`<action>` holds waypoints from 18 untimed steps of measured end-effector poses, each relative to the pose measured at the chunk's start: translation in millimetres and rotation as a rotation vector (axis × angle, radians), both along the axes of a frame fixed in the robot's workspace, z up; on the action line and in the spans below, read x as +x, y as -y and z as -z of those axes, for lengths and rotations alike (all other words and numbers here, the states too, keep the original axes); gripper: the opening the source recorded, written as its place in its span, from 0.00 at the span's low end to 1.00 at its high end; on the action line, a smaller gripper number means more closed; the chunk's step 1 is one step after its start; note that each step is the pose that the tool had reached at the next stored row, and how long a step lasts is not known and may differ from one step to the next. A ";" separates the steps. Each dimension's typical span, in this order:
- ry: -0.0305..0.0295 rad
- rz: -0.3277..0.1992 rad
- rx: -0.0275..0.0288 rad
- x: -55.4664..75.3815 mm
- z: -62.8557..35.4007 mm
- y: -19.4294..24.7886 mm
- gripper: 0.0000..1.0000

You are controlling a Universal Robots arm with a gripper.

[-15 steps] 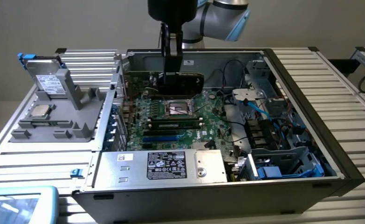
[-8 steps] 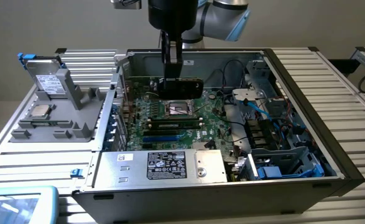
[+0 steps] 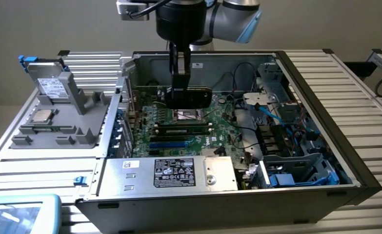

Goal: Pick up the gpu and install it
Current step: 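Insert the gpu into the slot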

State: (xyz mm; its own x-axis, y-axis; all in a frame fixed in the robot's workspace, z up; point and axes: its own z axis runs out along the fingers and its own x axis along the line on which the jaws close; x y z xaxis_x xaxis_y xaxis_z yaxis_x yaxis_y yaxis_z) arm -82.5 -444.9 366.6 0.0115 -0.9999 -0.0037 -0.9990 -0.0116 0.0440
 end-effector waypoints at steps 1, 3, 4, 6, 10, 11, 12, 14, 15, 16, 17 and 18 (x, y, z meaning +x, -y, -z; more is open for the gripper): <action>0.0000 0.000 0.0000 -0.8 1.9 0.0 0.27; 0.0000 0.000 0.0000 -2.8 5.5 0.0 0.27; 0.0000 0.000 0.0001 -3.8 7.3 0.0 0.27; 0.0001 0.000 0.0000 -5.7 11.0 0.1 0.27; 0.0000 0.000 0.0000 -6.8 18.2 3.3 0.27; 0.0000 0.000 0.0000 -6.9 20.0 4.4 0.27; 0.0000 0.000 0.0000 -7.0 21.8 5.6 0.27; -0.0001 0.000 0.0000 -7.2 25.5 8.1 0.27; 0.0000 0.000 -0.0001 -7.3 27.3 9.3 0.27; 0.0000 0.000 0.0000 -7.4 29.1 10.5 0.27; 0.0000 0.000 0.0000 -7.5 31.0 11.8 0.27; 0.0000 0.000 -0.0001 -7.6 32.7 13.0 0.27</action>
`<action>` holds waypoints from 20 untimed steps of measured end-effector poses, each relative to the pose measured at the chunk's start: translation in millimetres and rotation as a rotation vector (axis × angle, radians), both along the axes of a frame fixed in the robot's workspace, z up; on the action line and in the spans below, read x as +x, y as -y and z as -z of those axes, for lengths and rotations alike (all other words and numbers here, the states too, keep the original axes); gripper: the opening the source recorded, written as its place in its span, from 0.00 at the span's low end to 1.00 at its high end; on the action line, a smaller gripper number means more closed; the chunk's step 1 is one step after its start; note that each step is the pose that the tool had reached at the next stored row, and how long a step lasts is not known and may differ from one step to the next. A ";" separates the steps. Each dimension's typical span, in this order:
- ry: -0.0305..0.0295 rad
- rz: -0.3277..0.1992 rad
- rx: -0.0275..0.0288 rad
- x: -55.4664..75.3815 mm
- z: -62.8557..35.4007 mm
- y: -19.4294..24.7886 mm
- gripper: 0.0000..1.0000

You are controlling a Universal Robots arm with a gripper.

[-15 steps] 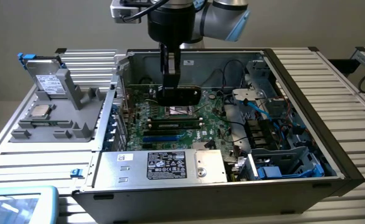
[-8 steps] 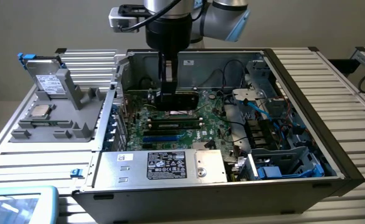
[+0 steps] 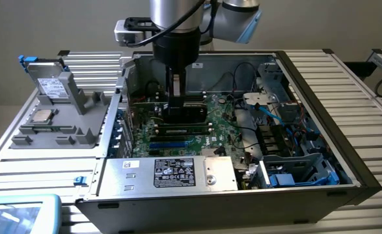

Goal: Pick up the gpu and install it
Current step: 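Insert the gpu into the slot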

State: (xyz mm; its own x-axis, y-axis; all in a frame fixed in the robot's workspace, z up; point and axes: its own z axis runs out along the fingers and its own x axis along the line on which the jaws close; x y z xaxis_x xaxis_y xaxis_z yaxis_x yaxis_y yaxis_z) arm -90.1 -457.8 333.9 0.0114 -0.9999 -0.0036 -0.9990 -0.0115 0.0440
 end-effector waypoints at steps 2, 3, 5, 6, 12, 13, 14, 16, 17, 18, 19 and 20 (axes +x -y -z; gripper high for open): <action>0.0000 0.000 0.0001 -0.2 3.6 2.3 0.27; 0.0000 0.000 0.0000 -0.3 5.4 3.5 0.27; 0.0000 0.000 0.0001 -0.5 9.1 5.8 0.27; 0.0001 0.000 0.0003 -0.6 11.1 6.9 0.27; 0.0001 0.000 0.0002 -1.3 21.9 8.9 0.27; 0.0001 0.000 0.0002 -1.5 23.7 8.9 0.27; 0.0000 0.000 0.0001 -1.8 25.4 8.9 0.27; 0.0000 0.000 0.0001 -2.5 29.1 8.9 0.27; 0.0000 0.000 0.0000 -3.0 30.9 8.8 0.27; 0.0000 0.000 0.0001 -3.5 32.7 8.6 0.27; 0.0000 0.000 0.0001 -4.0 34.5 8.1 0.27; -0.0001 0.000 0.0000 -4.6 36.3 7.1 0.27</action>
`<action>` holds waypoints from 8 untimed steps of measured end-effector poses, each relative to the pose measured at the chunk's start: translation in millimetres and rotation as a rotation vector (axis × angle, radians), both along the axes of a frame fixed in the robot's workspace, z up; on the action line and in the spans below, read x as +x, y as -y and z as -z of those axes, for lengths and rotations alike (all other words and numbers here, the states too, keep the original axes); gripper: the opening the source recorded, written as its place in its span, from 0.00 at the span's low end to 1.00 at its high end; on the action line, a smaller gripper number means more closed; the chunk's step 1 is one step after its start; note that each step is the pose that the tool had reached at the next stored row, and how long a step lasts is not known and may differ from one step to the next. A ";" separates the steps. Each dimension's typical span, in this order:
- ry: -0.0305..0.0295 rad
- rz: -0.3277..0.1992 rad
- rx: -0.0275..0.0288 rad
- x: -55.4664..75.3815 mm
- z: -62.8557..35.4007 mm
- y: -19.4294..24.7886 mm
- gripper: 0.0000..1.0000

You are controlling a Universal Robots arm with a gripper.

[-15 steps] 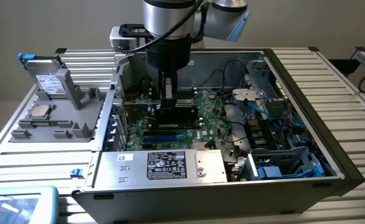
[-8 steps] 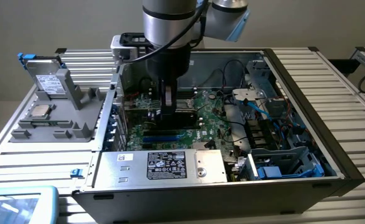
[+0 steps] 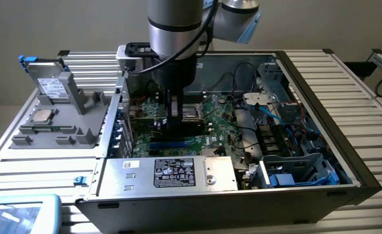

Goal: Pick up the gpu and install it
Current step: 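Insert the gpu into the slot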

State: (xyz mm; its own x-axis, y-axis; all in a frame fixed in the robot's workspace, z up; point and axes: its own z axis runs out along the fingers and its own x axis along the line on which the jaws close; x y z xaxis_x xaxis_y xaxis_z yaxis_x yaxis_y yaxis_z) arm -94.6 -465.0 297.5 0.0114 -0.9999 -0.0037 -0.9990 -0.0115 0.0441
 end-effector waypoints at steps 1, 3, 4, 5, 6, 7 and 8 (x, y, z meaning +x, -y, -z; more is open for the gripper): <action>-0.0001 0.000 -0.0001 -0.5 1.8 -1.1 0.27; 0.0000 0.000 0.0000 -1.7 5.5 -3.9 0.27; 0.0001 0.000 0.0001 -2.3 7.4 -5.6 0.27; 0.0001 0.000 0.0002 -2.8 9.2 -7.1 0.27; 0.0001 0.000 0.0001 -3.4 11.0 -8.7 0.27; 0.0001 0.000 0.0001 -4.0 12.8 -9.8 0.27; 0.0001 0.000 0.0001 -4.2 14.7 -10.0 0.27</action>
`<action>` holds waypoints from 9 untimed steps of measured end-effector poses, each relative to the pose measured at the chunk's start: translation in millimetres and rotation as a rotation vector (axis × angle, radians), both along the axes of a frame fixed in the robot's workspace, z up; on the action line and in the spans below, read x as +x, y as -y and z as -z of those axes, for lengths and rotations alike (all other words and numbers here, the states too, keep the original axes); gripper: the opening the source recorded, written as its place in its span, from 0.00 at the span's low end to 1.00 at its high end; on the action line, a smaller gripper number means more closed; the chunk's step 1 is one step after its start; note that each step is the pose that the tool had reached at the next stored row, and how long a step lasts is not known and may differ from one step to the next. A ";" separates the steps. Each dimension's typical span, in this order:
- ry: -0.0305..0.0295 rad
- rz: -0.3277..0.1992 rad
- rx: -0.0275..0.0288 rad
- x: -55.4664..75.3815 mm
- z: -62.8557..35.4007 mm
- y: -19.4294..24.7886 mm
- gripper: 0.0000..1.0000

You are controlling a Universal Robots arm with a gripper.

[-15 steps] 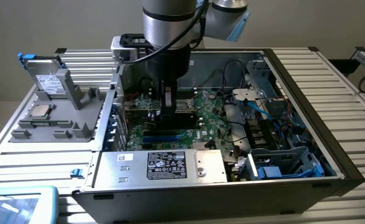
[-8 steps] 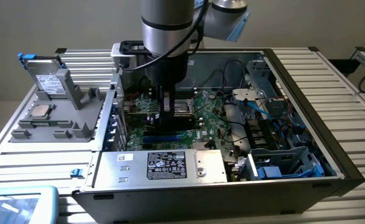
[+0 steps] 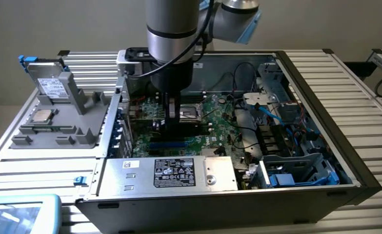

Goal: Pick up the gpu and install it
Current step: 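Insert the gpu into the slot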

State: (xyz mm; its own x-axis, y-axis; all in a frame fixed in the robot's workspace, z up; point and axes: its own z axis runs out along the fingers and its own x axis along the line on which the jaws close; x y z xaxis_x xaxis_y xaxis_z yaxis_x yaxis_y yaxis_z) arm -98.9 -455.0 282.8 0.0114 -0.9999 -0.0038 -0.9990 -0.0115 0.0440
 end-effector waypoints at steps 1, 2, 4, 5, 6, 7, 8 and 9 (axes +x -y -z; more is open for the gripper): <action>0.0000 0.000 -0.0001 -0.1 1.7 0.0 0.27; 0.0000 0.000 0.0000 -0.2 3.6 0.0 0.27; 0.0000 0.000 0.0000 -0.6 7.2 0.0 0.27; -0.0002 0.000 -0.0001 -0.8 9.0 0.0 0.27; -0.0003 0.000 -0.0001 -1.0 10.9 0.0 0.27; -0.0005 0.000 0.0000 -1.3 12.7 0.0 0.27; -0.0009 0.000 0.0000 -1.7 14.5 -0.1 0.27; -0.0014 0.000 0.0000 -2.3 16.3 0.0 0.27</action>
